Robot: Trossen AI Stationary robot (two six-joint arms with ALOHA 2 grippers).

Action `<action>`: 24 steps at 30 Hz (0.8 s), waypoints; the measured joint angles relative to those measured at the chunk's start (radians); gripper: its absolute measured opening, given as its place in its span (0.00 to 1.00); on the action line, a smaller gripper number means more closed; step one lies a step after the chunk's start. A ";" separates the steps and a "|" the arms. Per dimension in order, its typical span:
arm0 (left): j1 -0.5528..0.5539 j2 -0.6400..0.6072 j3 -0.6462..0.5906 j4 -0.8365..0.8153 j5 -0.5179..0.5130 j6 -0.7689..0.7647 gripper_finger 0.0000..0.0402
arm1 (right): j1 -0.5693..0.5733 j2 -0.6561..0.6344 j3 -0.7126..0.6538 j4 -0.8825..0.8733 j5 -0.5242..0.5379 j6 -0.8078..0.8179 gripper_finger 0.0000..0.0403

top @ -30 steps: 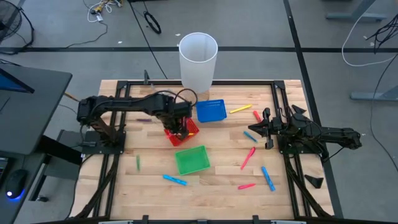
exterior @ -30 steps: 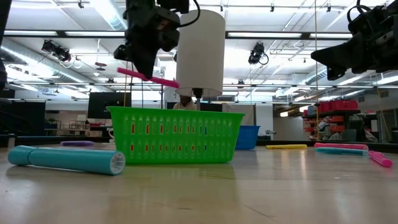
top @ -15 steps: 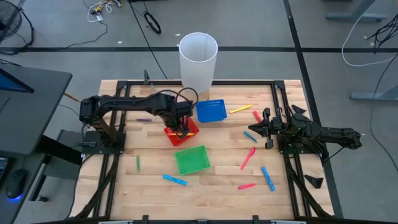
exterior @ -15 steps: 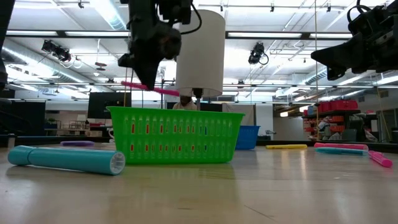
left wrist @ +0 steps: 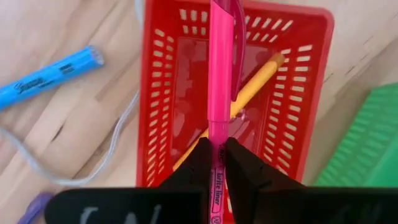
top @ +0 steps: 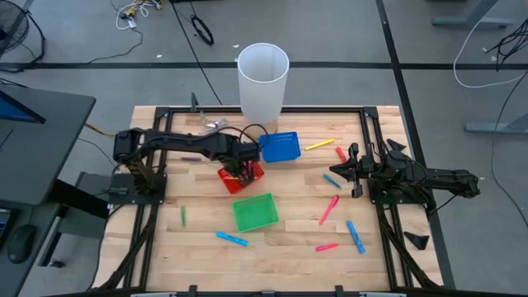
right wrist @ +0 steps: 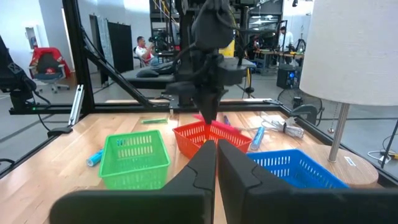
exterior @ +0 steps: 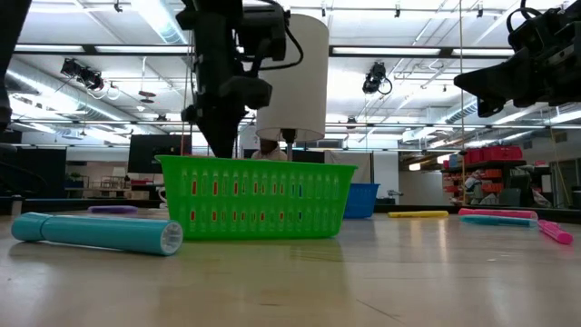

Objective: Pick & Place Markers
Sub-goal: Put the left pink marker into the red bin, then put the yellow marker into the red bin

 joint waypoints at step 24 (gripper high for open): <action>-0.013 0.050 0.000 0.020 -0.006 -0.016 0.23 | 0.000 0.000 0.000 0.000 0.000 0.000 0.05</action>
